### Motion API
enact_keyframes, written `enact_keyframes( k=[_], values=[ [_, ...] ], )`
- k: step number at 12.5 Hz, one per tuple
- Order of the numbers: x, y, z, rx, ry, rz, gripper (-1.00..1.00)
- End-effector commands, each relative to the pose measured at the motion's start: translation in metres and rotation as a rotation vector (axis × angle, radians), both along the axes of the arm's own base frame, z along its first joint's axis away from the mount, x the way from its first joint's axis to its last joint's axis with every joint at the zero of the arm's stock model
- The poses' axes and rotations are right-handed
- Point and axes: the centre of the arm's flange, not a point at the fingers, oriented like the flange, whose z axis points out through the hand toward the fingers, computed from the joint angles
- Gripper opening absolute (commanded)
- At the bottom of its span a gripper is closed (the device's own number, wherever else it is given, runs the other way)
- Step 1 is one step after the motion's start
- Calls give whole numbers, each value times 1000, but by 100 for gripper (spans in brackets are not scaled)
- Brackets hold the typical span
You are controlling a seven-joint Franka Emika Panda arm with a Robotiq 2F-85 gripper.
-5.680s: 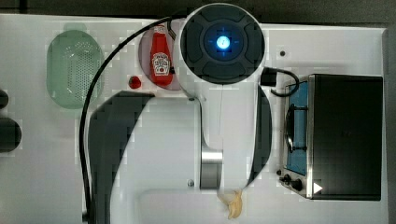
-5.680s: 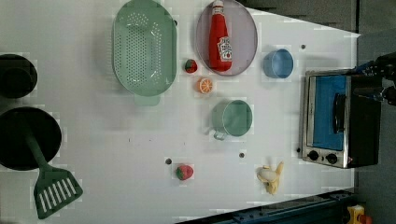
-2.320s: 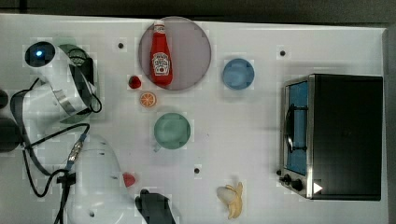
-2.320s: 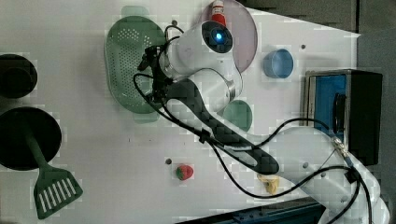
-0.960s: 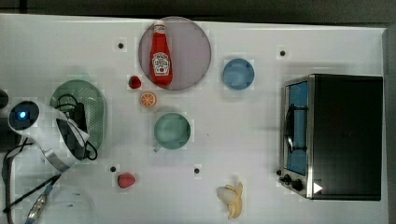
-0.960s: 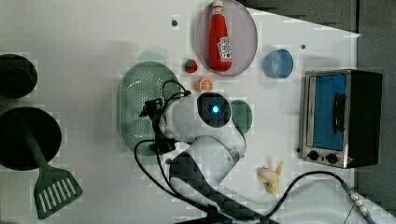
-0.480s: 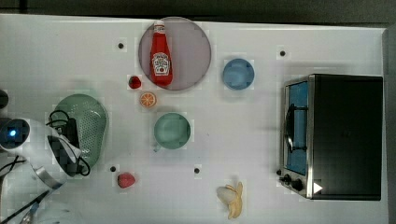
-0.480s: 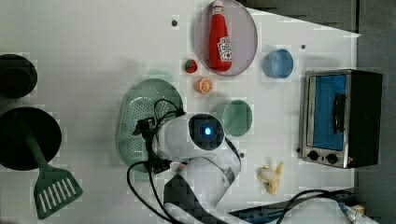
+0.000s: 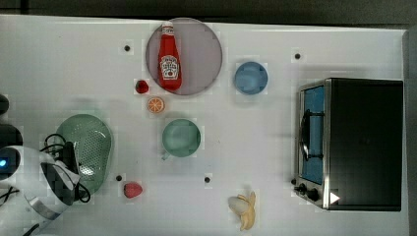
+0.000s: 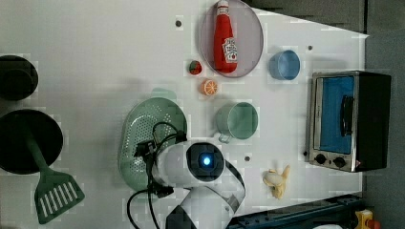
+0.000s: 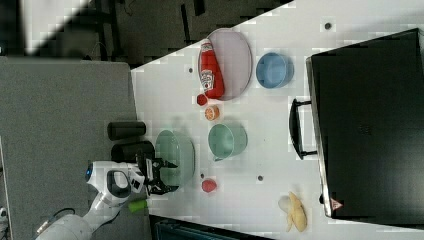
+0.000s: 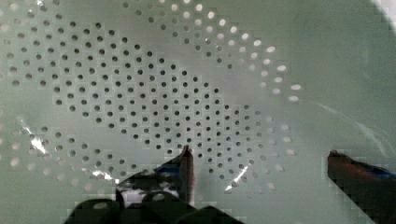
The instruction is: Drag strainer backwards.
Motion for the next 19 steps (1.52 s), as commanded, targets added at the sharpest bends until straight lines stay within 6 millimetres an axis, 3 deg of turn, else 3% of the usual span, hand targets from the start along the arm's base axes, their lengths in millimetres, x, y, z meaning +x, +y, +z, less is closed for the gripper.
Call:
enact_keyframes(
  k=[1,8,13,15,17,19],
  values=[
    [-20,4,11,10,-25,-20,100],
    [-60,8,15,30,-11,-25,100],
    [-73,10,22,39,-26,-4,100],
    [-46,8,46,99,-110,-40,100],
    [2,-8,96,156,-201,-89,100],
    [46,-37,152,189,-261,-81,100]
  ],
)
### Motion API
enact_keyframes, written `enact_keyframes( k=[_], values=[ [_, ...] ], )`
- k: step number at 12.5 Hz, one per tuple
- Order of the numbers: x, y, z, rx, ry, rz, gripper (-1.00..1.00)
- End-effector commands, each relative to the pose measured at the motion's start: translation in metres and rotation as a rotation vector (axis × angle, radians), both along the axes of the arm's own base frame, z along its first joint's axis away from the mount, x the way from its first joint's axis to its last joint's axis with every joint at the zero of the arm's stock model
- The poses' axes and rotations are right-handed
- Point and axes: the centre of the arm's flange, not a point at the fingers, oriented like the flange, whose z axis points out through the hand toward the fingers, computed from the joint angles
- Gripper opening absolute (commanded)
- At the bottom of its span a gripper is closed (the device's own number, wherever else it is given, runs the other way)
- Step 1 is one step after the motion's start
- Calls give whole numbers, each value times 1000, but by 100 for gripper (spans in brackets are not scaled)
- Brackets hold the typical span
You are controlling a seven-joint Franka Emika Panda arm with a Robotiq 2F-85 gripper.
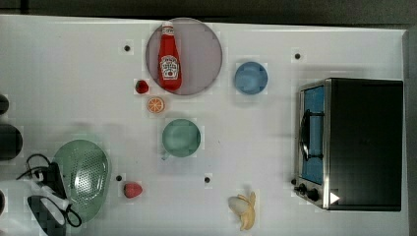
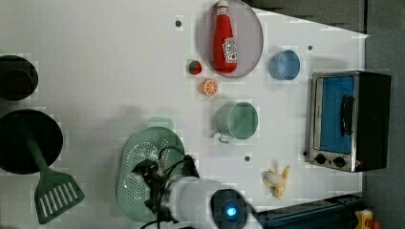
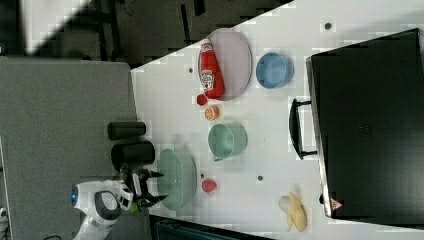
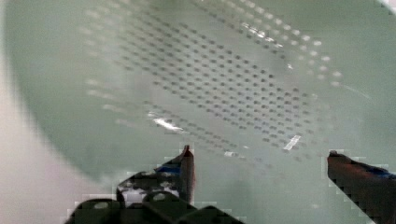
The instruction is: Drag strainer backwards.
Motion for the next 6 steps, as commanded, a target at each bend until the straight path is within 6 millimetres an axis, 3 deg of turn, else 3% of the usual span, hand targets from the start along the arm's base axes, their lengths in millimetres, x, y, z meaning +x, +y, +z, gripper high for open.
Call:
enact_keyframes(
  k=[1,6],
  values=[
    [104,-59,112,96,-142,-79,100],
    [180,-200,223,114,-168,-136,100]
  ],
)
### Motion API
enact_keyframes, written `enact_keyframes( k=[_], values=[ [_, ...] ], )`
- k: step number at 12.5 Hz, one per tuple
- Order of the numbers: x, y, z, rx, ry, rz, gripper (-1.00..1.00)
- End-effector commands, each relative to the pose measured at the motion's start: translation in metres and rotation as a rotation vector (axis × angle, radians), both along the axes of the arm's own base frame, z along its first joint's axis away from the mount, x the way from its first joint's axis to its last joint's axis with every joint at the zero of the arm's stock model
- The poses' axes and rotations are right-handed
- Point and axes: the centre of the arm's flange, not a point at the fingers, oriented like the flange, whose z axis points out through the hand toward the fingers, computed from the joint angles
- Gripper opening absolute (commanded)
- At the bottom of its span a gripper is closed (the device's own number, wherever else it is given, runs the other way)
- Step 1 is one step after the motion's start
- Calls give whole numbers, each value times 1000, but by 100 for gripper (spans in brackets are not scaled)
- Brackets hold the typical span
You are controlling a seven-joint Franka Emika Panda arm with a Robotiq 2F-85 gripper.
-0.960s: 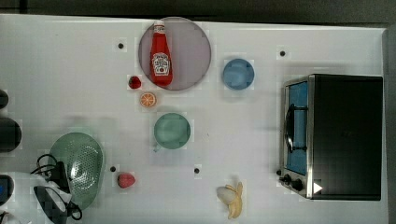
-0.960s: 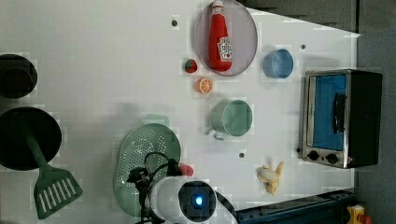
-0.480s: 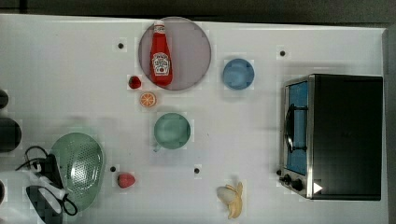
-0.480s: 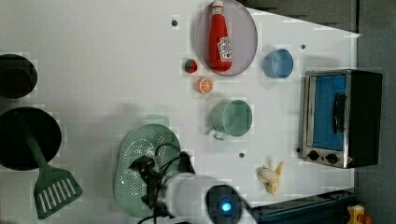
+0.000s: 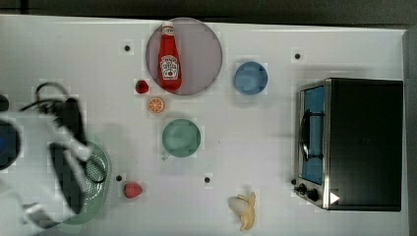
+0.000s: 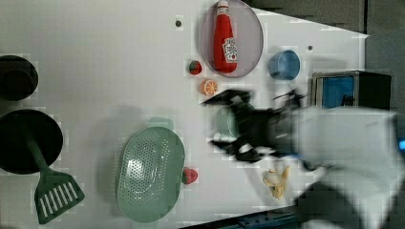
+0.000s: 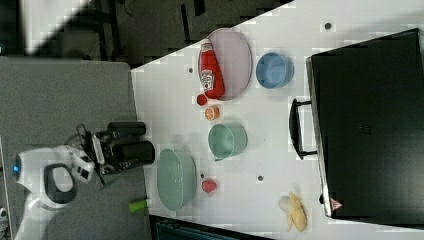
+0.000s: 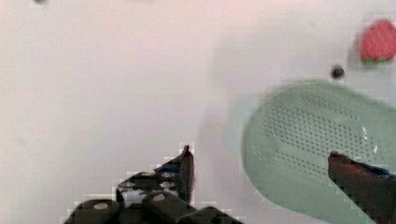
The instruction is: Drag strainer backwards.
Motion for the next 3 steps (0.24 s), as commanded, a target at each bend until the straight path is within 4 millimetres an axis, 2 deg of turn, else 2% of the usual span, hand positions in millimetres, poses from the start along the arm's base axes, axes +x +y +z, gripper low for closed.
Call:
enact_keyframes(
  k=[1,3],
  values=[
    [42,-106,53,25,-70,39,100],
    [53,-167,76,36,-110,82,100]
  ],
)
